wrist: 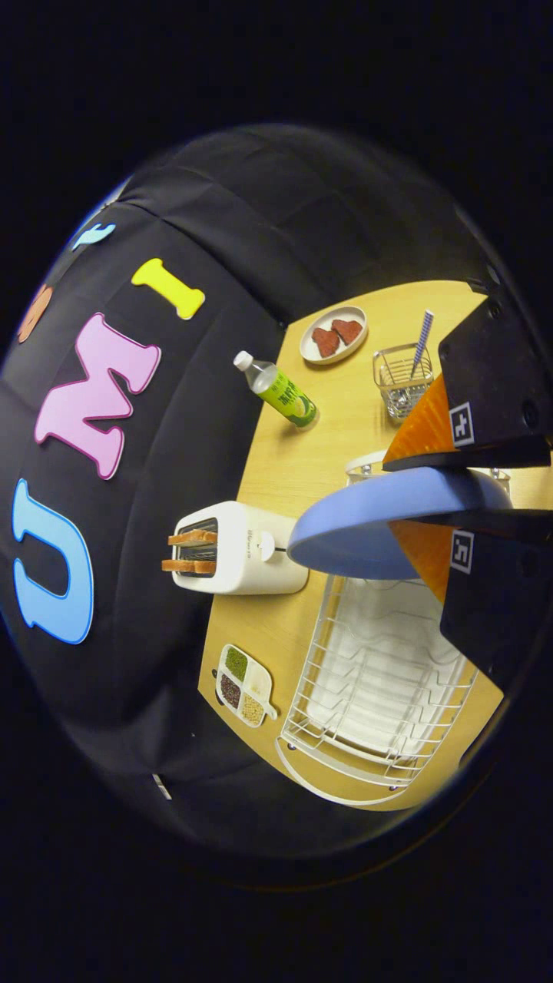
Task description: Take the plate from the dish rack, then take the spoon from the basket and place it into the plate.
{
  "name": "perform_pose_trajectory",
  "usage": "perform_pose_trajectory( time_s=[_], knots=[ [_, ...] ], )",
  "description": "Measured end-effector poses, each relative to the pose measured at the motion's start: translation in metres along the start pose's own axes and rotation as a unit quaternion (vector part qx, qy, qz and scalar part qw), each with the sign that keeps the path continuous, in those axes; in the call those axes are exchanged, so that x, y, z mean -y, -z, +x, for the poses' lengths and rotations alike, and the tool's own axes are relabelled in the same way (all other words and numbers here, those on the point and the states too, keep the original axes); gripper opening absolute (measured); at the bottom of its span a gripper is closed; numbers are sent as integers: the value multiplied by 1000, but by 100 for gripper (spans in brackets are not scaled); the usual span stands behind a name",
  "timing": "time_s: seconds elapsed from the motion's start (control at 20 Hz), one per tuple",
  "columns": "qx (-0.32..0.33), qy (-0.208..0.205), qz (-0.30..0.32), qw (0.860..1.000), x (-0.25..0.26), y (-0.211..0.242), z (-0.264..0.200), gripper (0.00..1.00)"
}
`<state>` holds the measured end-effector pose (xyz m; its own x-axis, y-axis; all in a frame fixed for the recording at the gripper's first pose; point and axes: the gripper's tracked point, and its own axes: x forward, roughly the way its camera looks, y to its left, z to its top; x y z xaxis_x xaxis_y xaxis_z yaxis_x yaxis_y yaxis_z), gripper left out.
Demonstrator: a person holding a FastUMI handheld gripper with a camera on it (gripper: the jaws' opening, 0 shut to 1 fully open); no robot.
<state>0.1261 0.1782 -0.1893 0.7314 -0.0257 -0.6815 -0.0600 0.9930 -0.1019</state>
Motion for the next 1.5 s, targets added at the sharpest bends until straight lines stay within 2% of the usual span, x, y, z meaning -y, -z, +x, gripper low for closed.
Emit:
perform_pose_trajectory(
  time_s=[0.25,0.4,0.6,0.85,1.05,1.25,1.4,1.5],
  knots=[
    [20,-73,90,993,28,0,-39,25],
    [38,-101,109,988,65,13,-68,25],
    [20,-120,138,983,117,65,-102,24],
    [-41,-128,173,976,161,163,-121,24],
    [-89,-181,225,953,149,234,-112,25],
    [-113,-207,277,932,132,273,-86,25],
    [-121,-216,293,923,123,283,-68,25],
    [-131,-217,289,923,116,291,-54,25]
  ],
)
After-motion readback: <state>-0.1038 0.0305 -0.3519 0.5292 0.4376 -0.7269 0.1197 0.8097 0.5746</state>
